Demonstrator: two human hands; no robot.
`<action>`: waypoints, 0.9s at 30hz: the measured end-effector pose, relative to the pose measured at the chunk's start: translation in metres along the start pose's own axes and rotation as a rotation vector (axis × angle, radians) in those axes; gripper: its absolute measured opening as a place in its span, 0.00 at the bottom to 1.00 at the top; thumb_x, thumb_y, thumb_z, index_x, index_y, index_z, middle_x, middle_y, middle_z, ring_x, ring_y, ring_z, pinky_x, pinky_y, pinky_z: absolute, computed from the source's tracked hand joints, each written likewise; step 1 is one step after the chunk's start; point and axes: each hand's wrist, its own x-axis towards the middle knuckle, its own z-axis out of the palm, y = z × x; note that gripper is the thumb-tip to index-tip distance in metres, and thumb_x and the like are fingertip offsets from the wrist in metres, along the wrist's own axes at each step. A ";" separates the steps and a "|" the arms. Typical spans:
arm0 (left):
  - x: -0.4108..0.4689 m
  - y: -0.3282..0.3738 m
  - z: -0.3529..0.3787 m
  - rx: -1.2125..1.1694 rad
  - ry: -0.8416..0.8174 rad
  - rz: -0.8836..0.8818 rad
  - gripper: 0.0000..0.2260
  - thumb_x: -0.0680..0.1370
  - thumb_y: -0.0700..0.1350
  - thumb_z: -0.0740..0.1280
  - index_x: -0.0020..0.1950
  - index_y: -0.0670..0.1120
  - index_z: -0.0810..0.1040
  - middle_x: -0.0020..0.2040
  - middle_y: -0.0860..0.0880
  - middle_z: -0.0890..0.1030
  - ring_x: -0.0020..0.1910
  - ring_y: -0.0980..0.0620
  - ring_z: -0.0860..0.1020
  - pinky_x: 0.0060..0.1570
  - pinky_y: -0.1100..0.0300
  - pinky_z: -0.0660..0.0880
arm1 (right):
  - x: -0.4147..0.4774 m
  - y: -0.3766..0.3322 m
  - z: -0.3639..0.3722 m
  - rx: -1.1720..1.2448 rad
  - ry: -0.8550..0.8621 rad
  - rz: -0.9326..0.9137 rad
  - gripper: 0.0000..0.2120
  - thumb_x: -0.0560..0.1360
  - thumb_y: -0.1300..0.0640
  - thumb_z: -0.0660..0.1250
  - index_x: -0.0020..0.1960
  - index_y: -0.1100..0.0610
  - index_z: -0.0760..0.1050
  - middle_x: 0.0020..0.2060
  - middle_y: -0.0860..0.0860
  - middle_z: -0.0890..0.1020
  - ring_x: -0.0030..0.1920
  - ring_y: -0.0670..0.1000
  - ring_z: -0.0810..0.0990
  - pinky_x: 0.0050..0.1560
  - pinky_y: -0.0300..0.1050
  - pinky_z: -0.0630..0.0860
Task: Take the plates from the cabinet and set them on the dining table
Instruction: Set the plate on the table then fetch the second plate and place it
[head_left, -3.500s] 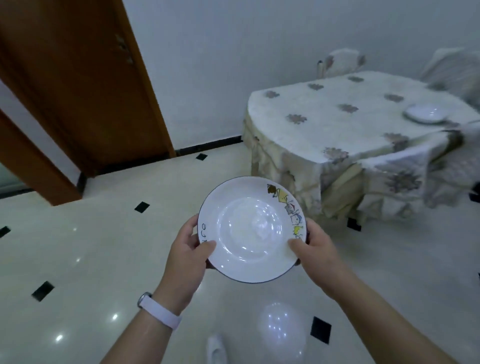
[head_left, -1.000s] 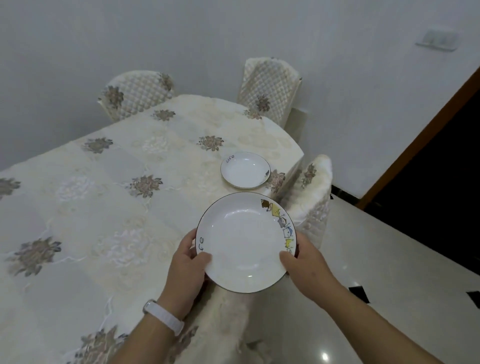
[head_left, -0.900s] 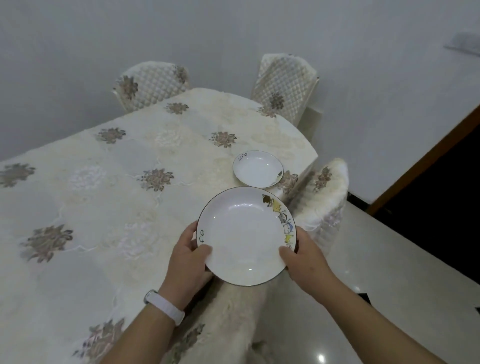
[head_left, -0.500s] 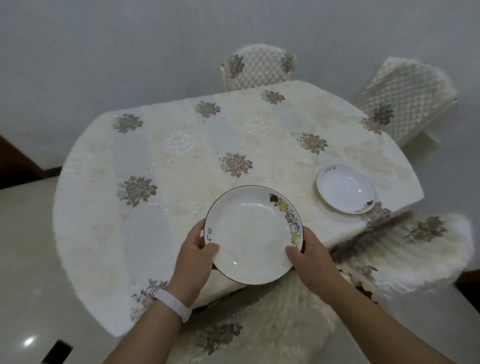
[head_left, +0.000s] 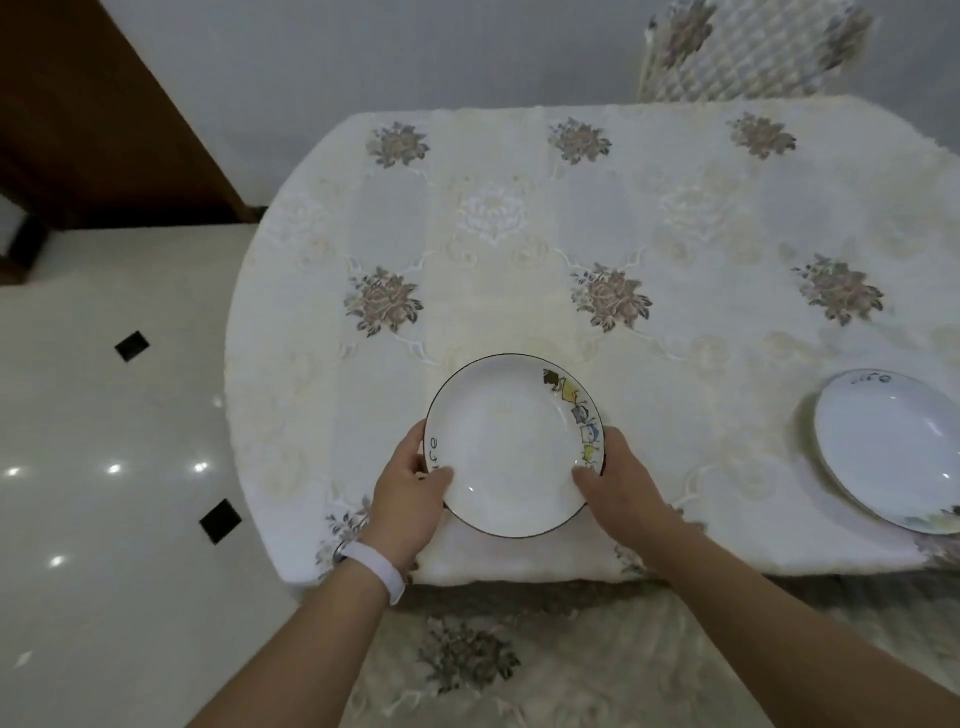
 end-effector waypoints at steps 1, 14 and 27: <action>0.004 -0.004 0.002 0.015 0.013 0.001 0.28 0.74 0.34 0.64 0.56 0.70 0.75 0.45 0.50 0.83 0.46 0.45 0.82 0.49 0.45 0.80 | 0.006 0.003 0.003 -0.012 -0.017 0.005 0.17 0.78 0.57 0.62 0.65 0.52 0.64 0.50 0.48 0.75 0.49 0.53 0.75 0.49 0.47 0.72; 0.037 -0.035 0.024 0.160 0.061 -0.055 0.22 0.74 0.38 0.68 0.63 0.57 0.72 0.49 0.57 0.81 0.49 0.54 0.80 0.50 0.55 0.77 | 0.044 0.027 0.011 -0.008 -0.054 0.044 0.20 0.76 0.58 0.63 0.67 0.54 0.64 0.50 0.49 0.76 0.48 0.54 0.76 0.48 0.45 0.70; 0.004 -0.020 -0.002 0.199 0.131 -0.024 0.14 0.76 0.40 0.67 0.60 0.53 0.73 0.52 0.53 0.78 0.44 0.57 0.77 0.48 0.55 0.76 | 0.021 0.024 -0.012 -0.122 0.070 -0.118 0.24 0.77 0.47 0.64 0.70 0.54 0.65 0.58 0.50 0.77 0.57 0.51 0.76 0.55 0.48 0.72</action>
